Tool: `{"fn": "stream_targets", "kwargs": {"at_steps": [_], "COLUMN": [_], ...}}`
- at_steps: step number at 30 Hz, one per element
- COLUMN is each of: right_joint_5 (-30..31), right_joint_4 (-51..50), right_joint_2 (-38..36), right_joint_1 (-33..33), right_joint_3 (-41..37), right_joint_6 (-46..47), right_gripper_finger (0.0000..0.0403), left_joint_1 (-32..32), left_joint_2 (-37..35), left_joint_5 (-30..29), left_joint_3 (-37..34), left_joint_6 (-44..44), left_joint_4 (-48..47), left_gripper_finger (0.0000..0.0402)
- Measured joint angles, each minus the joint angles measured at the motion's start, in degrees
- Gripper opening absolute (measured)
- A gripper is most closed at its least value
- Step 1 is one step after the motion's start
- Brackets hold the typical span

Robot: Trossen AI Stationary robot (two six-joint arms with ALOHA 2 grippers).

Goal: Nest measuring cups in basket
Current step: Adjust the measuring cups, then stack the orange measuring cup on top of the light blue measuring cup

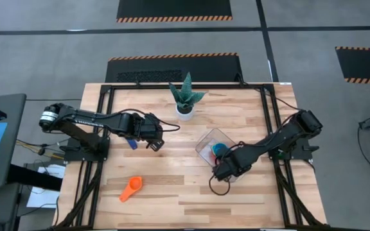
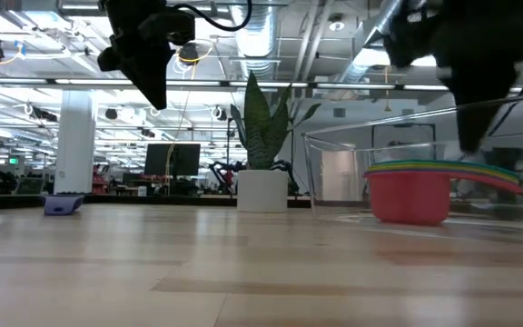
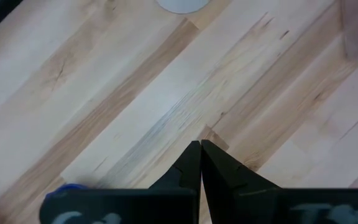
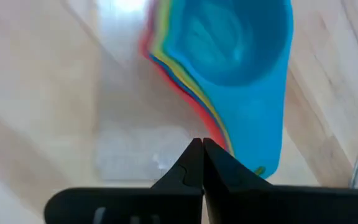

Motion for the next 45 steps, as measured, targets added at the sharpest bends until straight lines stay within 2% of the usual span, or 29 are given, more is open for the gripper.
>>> {"fn": "stream_targets", "kwargs": {"at_steps": [7,17,25,28,32,36,39,45], "right_joint_5": [7.8,9.5,10.6,11.5,13.3,14.1,13.6,14.0], "right_joint_4": [-9.5,-11.5,-13.2,-13.8,-14.2,-16.1,-16.5,-16.5], "right_joint_2": [0.0,0.0,0.0,0.0,0.0,0.0,0.0,0.2], "right_joint_1": [0.1,2.9,9.1,12.1,16.2,20.7,24.3,31.0], "right_joint_3": [11.0,26.8,39.3,43.1,47.4,50.3,51.1,51.1], "right_joint_6": [-1.8,-9.1,-12.1,-12.2,-12.4,-12.2,-12.2,-9.8], "right_gripper_finger": [0.0014,0.0025,0.0017,0.0018,0.0025,0.0027,0.0024,0.0021], "left_joint_1": [0.0,0.0,0.0,0.0,0.3,0.4,0.3,-3.6], "left_joint_2": [0.0,0.0,0.0,0.0,0.0,0.0,0.0,0.0], "left_joint_5": [0.1,1.1,3.8,2.3,-2.8,-2.9,1.1,19.8], "left_joint_3": [0.0,0.0,0.0,0.0,0.0,0.0,0.0,0.0], "left_joint_6": [0.5,1.2,3.7,4.4,5.8,6.9,6.8,7.3], "left_joint_4": [0.5,1.0,0.7,-1.4,-6.2,-7.8,-8.4,-6.9], "left_gripper_finger": [0.0,0.0,0.0,0.0,0.0,0.0,0.0001,0.0034]}}
